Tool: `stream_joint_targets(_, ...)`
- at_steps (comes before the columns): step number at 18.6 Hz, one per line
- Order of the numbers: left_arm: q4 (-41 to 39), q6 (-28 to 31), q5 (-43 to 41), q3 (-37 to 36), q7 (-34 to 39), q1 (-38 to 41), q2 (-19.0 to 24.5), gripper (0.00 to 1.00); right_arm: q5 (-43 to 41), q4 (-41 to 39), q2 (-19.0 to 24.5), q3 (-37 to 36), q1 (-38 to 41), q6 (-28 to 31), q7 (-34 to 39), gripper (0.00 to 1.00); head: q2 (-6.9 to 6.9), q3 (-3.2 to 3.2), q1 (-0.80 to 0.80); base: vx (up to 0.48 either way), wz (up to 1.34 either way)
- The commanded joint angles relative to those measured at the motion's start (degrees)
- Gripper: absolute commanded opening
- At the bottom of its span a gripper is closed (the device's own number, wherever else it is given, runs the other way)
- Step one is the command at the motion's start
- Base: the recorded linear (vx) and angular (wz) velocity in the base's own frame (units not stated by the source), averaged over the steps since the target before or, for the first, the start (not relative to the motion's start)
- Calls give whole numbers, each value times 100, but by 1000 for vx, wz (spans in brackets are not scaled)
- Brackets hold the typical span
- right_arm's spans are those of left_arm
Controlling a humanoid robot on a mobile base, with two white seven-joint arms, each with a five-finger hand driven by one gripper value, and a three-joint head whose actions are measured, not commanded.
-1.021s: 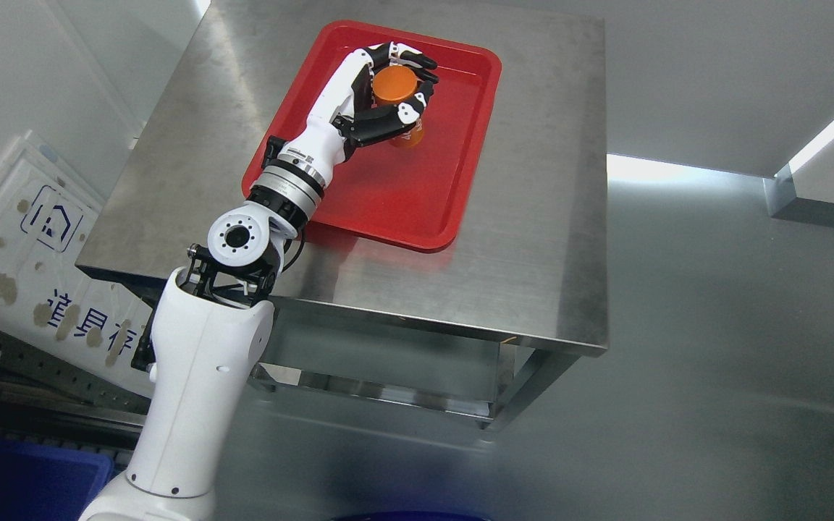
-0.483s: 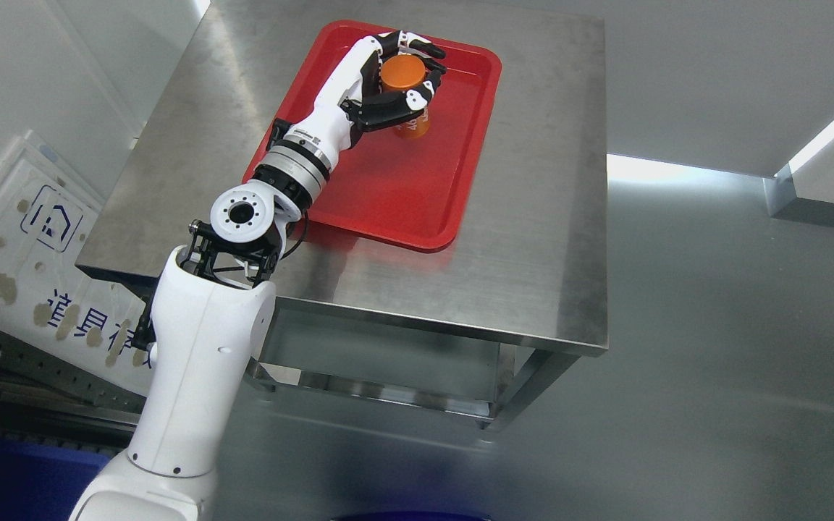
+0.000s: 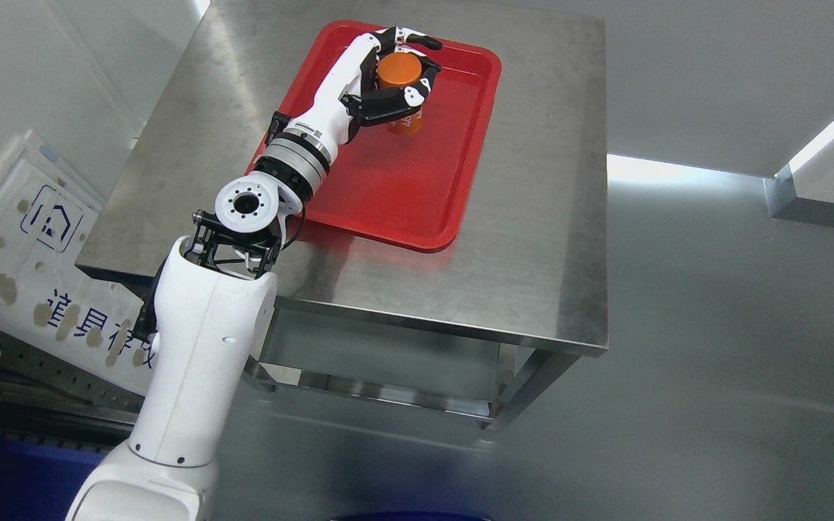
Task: Grab orange capacitor from left shelf to right desk
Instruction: 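Open the left hand and release the capacitor upright on the tray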
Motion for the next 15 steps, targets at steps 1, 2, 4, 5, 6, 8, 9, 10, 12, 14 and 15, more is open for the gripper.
stream_joint_targets(1,334,-53,28,2,7,-6,100,42,0,-193,-100,-61,79,-4,1,100,0,0,0,0,0)
stream_joint_targets(2,334,-45,37,2,7,-14,100,46,0,-193,-100,-61,79,-4,1,100,0,0,0,0,0)
stream_joint_targets(4,334,-53,37,11,7,-15,100,59,0,-193,-100,-61,79,-4,1,100,0,0,0,0,0)
stream_joint_targets(5,334,-45,37,28,-1,-32,100,68,0,-193,-100,-61,79,-4,1,100,0,0,0,0,0)
stream_joint_targets(6,334,-45,37,72,-2,-84,100,78,0,-193,-100,-61,79,-4,1,100,0,0,0,0,0)
stream_joint_targets(8,334,-45,37,317,7,-303,100,97,0,-193,-100,-61,79,-4,1,100,0,0,0,0,0)
stream_joint_targets(9,334,-62,46,597,16,-453,100,100,0,-193,-100,-61,79,-4,1,100,0,0,0,0,0)
stream_joint_targets(10,325,-71,46,887,16,-550,100,100,0,-193,-100,-61,79,-4,1,100,0,0,0,0,0)
stream_joint_targets(12,325,-71,46,1562,-27,-682,100,100,0,-193,-100,-61,79,5,1,100,0,0,0,0,0)
stream_joint_targets(14,325,-97,54,2056,-63,-665,139,100,0,-193,-100,-61,79,-4,1,100,0,0,0,0,0)
stream_joint_targets(15,325,-176,55,2259,-72,-613,315,100,0,-193,-100,-61,79,-4,1,100,0,0,0,0,0)
